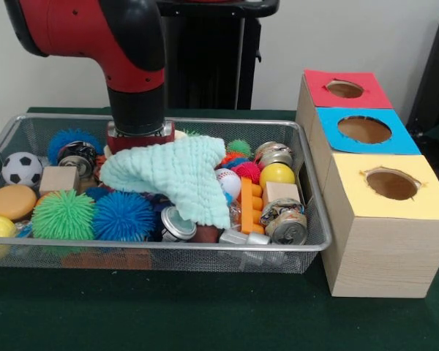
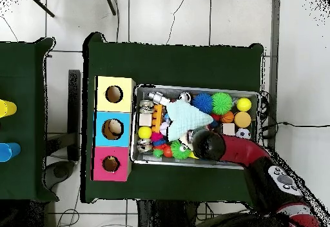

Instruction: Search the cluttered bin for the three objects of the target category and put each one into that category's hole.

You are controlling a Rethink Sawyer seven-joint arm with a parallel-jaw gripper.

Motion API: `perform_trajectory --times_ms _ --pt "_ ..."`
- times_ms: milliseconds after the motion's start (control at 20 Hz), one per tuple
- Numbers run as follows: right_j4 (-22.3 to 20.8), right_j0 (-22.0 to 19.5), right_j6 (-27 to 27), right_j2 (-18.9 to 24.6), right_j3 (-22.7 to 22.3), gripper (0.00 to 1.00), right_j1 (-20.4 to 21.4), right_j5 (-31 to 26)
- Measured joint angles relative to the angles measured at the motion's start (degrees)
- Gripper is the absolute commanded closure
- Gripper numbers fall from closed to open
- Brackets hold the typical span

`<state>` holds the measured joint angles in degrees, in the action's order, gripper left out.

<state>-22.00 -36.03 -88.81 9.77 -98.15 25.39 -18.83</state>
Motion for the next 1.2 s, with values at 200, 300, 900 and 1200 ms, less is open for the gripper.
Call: perform_trajectory --times_ms 200,300,900,1200 --pt "3.0 2.7 -0.9 -2.4 0.0 1.00 -0.3 1.8" --pt "5.1 4.7 -1.9 -4.2 0.0 1.00 -0.5 3.4" --pt "20.5 15.6 -12.7 -13.5 0.0 1.00 -2.0 10.7" --pt "25.3 17.1 -16.4 -14.5 -0.4 1.00 -2.7 14.6"
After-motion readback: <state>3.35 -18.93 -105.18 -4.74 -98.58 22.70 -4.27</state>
